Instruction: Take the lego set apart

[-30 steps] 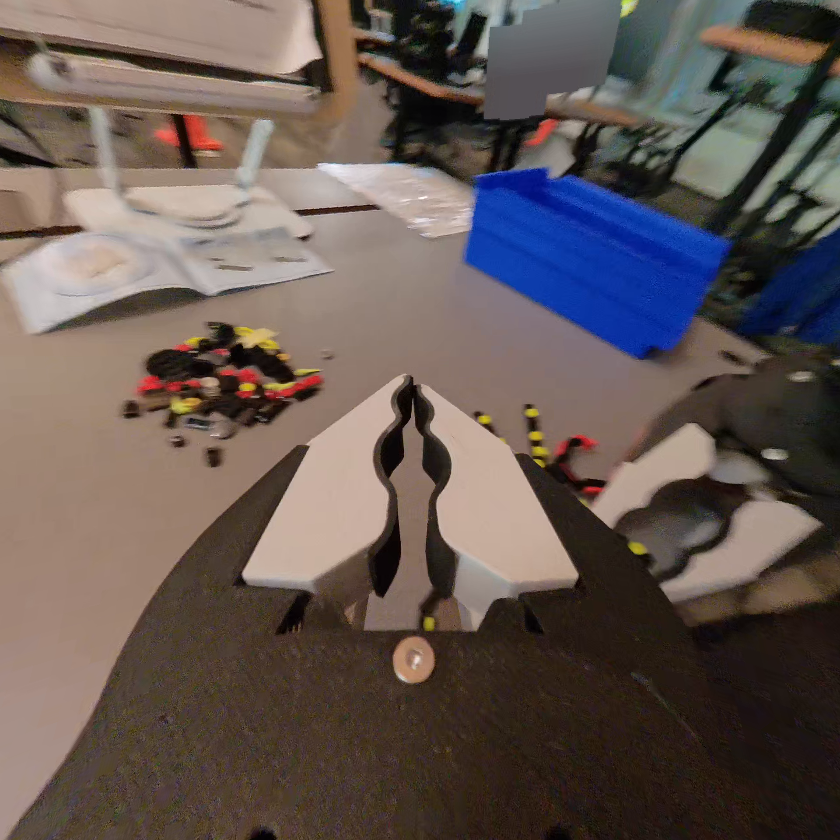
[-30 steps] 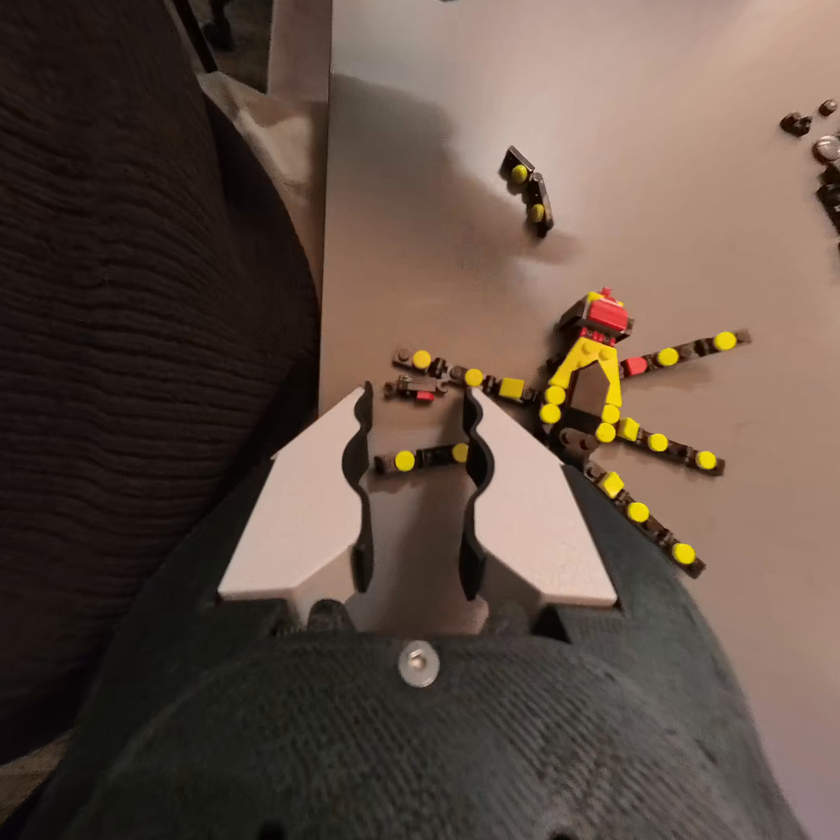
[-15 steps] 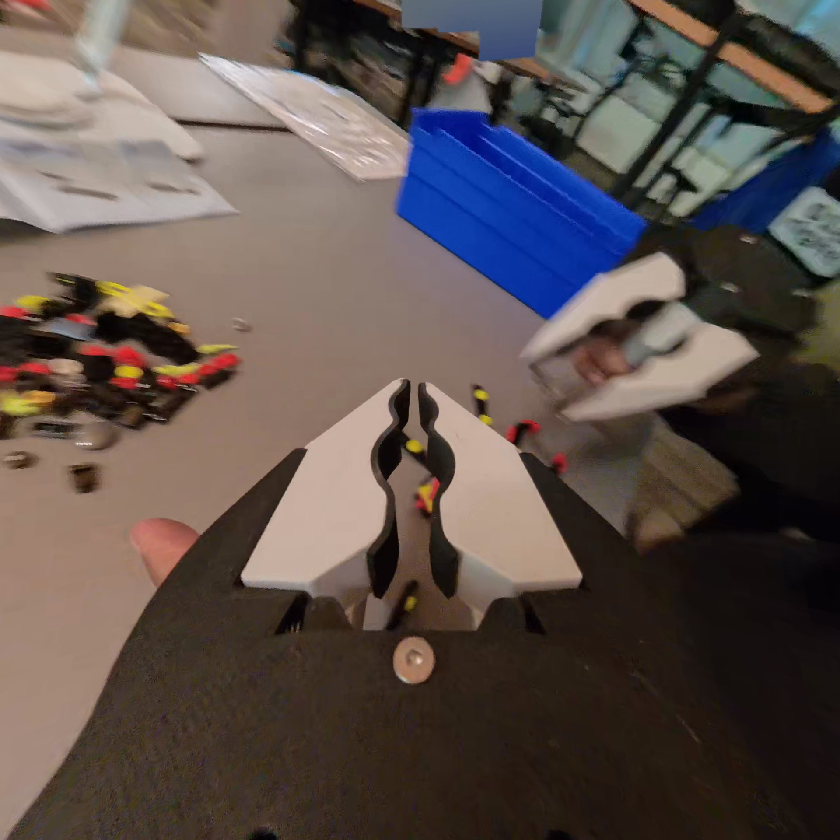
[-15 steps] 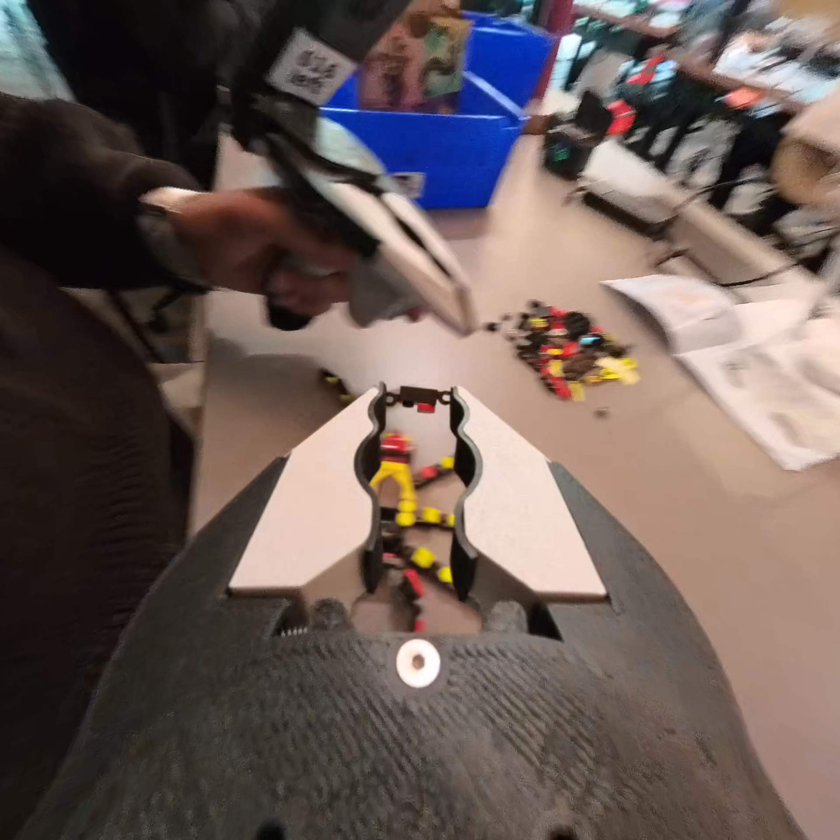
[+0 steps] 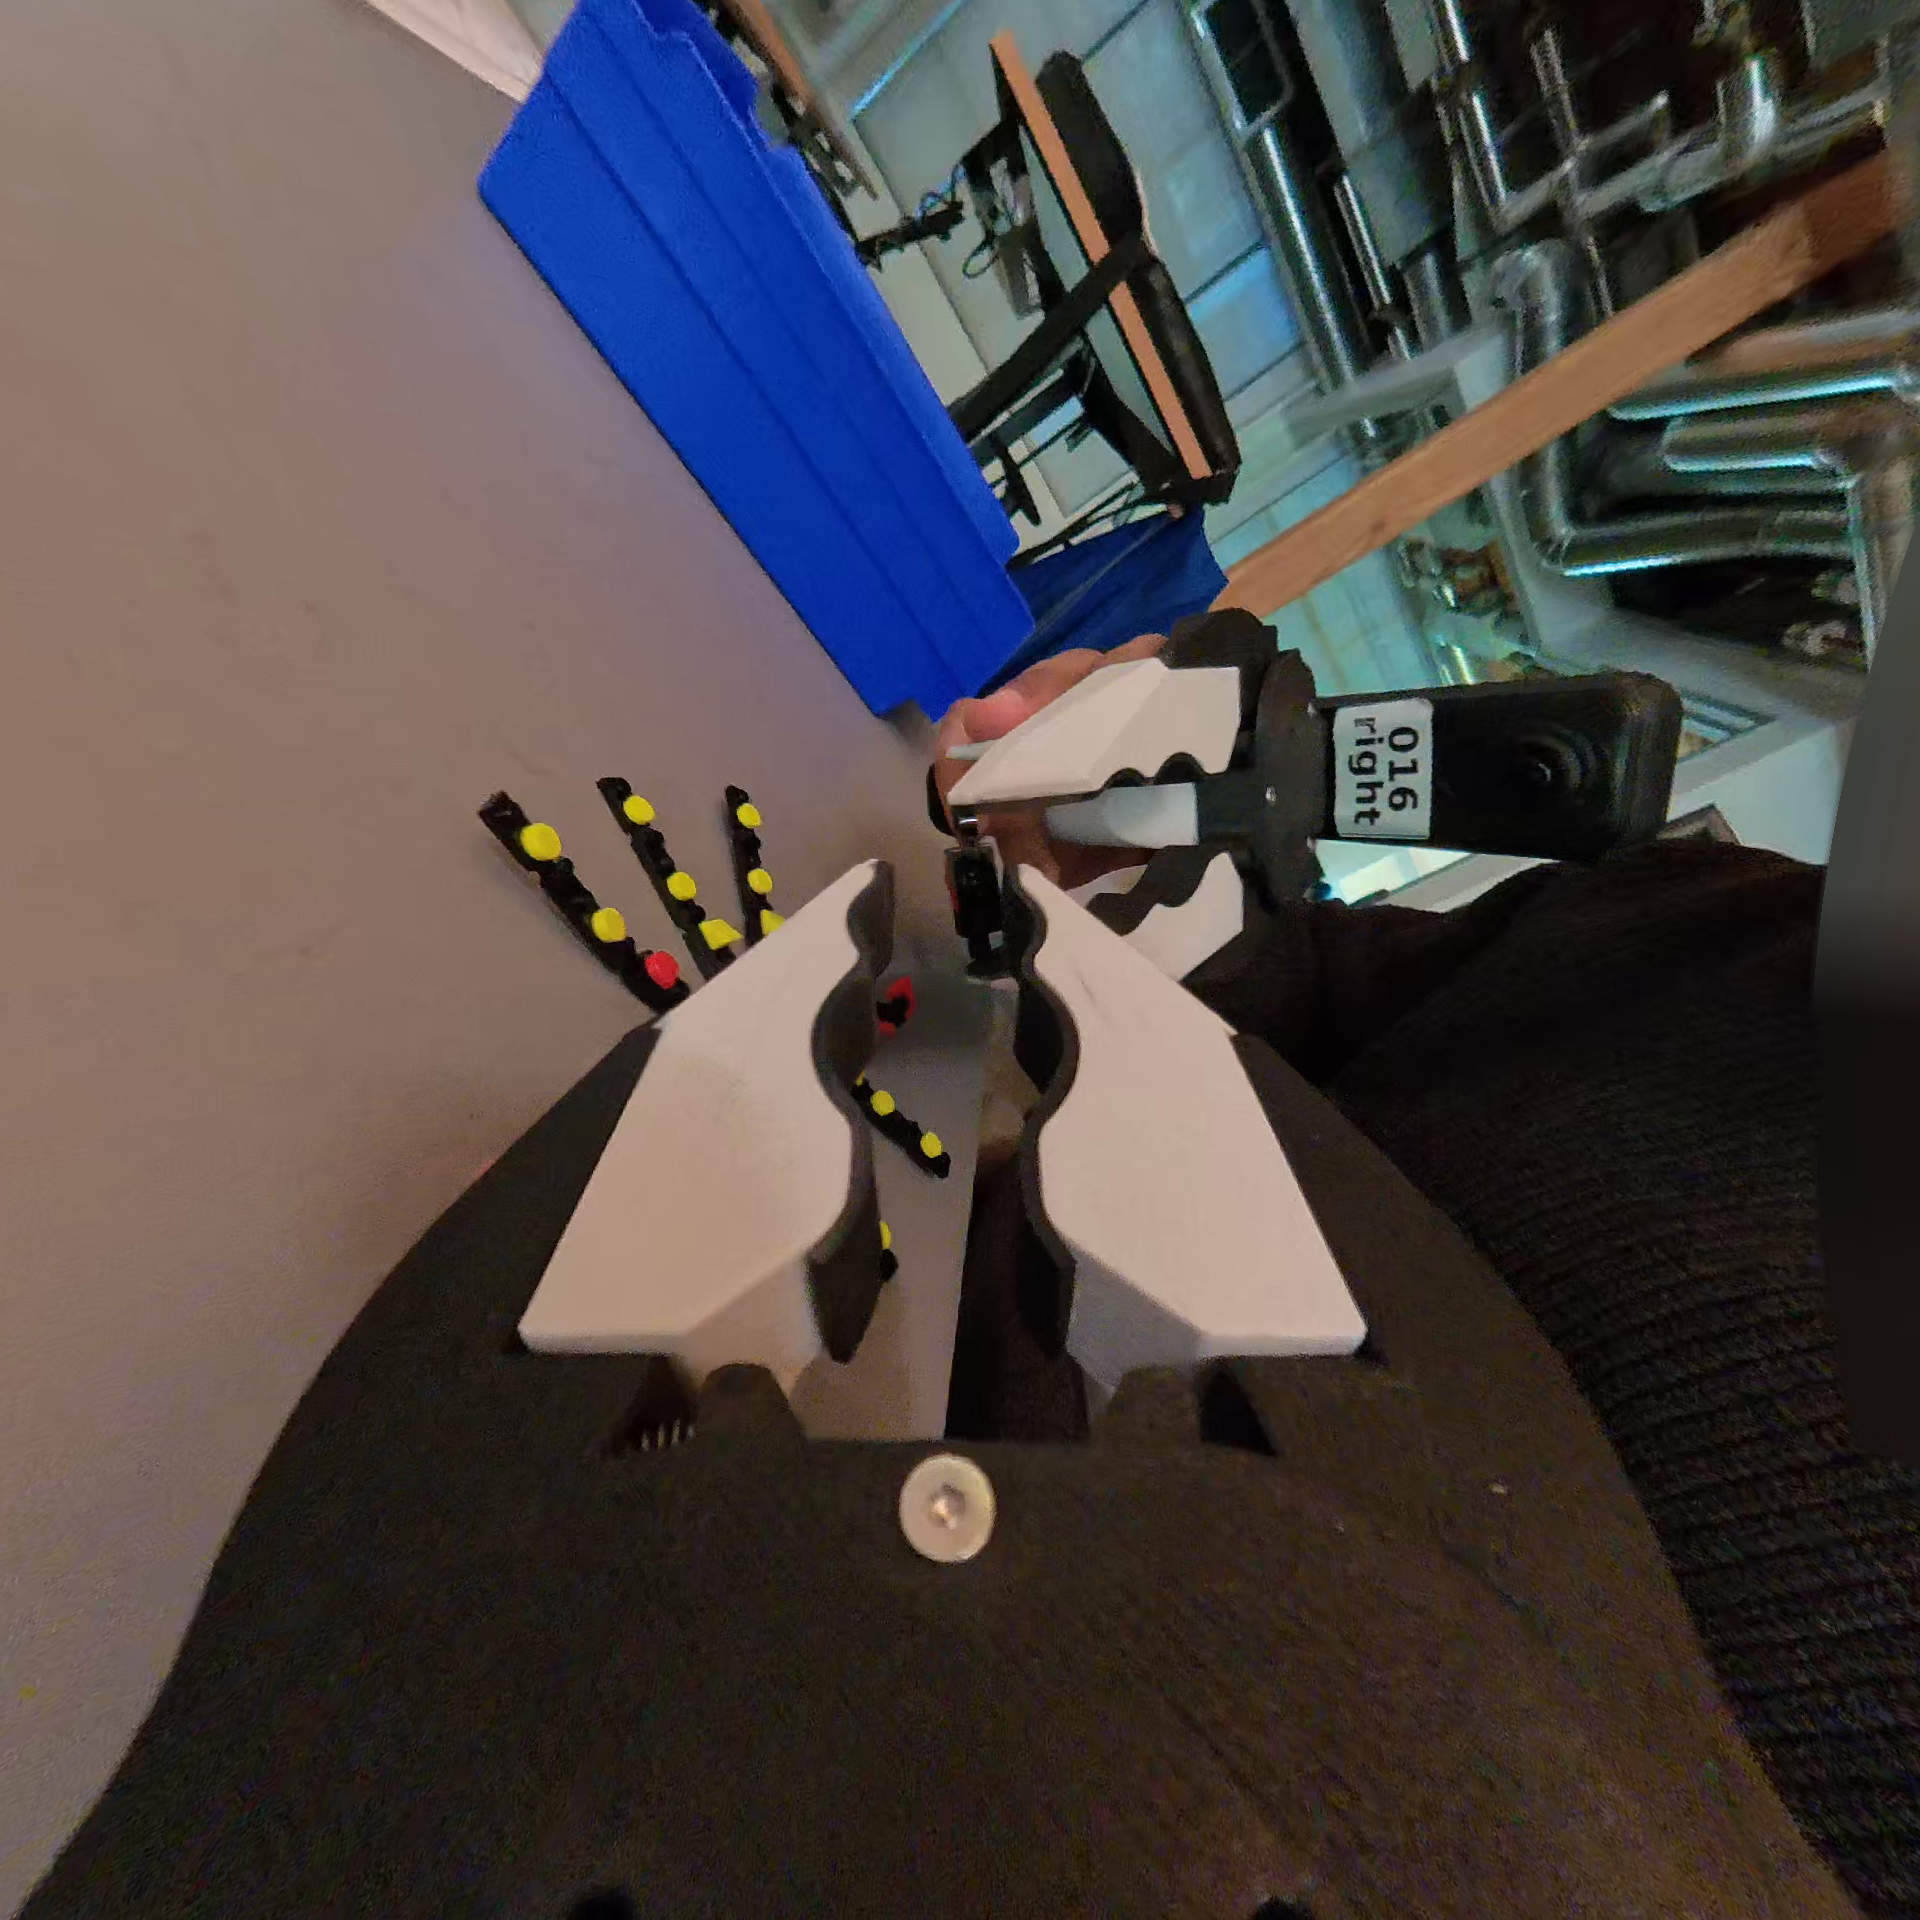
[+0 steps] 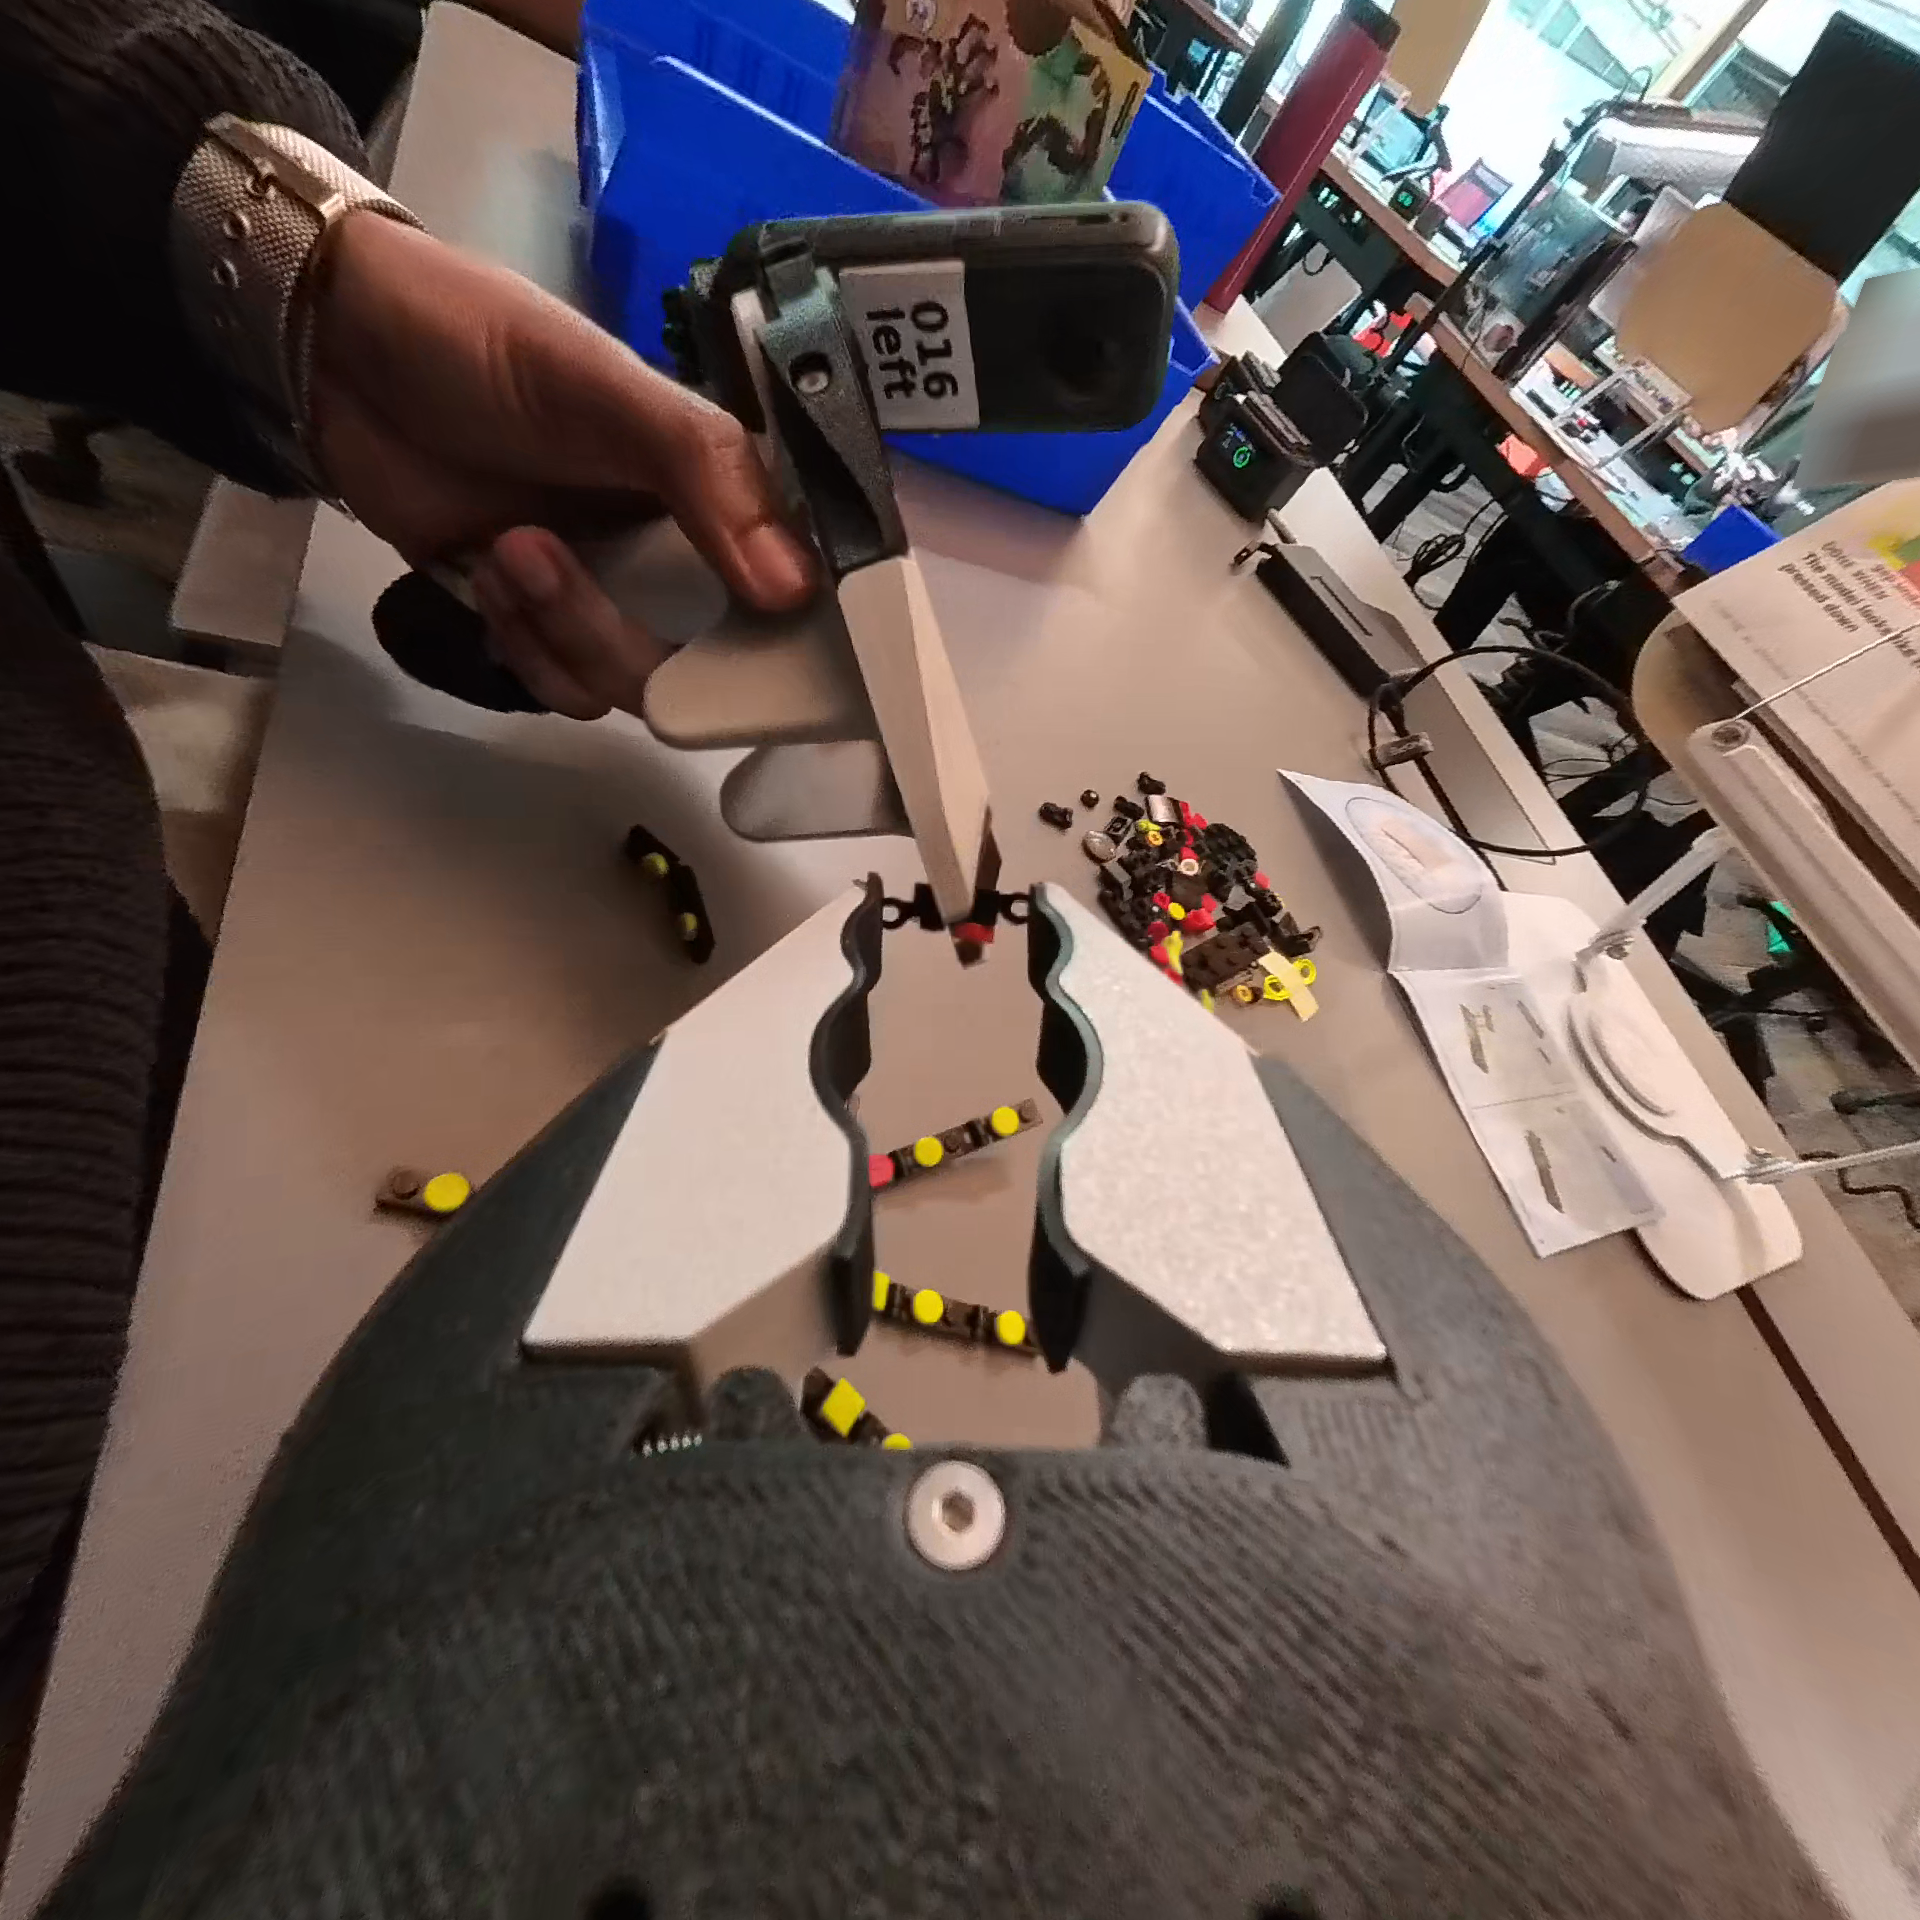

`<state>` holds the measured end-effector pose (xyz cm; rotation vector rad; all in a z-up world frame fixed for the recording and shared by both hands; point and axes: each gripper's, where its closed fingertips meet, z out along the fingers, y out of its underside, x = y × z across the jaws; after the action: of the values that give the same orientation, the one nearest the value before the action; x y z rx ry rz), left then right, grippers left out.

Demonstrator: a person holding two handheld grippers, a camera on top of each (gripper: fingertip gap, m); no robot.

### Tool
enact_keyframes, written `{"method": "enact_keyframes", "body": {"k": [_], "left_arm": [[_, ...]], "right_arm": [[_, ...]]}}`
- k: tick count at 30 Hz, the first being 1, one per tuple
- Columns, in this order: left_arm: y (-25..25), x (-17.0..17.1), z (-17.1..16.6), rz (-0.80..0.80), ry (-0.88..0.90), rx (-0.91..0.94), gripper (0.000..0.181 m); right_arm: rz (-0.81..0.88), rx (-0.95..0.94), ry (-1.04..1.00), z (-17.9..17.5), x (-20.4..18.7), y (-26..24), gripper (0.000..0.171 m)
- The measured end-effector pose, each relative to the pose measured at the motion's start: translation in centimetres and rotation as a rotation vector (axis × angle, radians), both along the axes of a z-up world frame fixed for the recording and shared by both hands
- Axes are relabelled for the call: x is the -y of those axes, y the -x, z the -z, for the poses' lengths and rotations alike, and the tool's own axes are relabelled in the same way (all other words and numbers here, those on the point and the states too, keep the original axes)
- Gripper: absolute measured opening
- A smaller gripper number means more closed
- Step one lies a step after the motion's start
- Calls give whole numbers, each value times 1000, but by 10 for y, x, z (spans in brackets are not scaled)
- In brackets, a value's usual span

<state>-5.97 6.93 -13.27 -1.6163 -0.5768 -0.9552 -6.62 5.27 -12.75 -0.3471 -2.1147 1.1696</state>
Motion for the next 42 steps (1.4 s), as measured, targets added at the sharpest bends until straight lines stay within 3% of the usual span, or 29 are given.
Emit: {"method": "enact_keyframes", "body": {"k": [2, 19, 21, 24, 25, 32, 42], "left_arm": [[-2, -2, -1, 4, -3, 22, 8], [-4, -2, 7, 15, 23, 26, 6], [-3, -2, 8, 16, 31, 27, 6], [2, 0, 0, -2, -13, 31, 6], [4, 2, -6, -6, -49, 41, 6], [-2, 6, -30, 17, -186, 9, 5], [-9, 3, -31, 31, -175, -27, 4]], "right_arm": [[5, 10, -15, 4, -3, -1, 27], [5, 24, -36, 12, -6, -2, 27], [-4, 62, 40, 10, -4, -3, 27], [-24, 227, 268, 4, -3, -4, 54], [-17, 276, 345, 0, -7, -2, 55], [-116, 624, 850, -32, -19, -4, 23], [-159, 722, 871, -26, -8, -11, 10]]}}
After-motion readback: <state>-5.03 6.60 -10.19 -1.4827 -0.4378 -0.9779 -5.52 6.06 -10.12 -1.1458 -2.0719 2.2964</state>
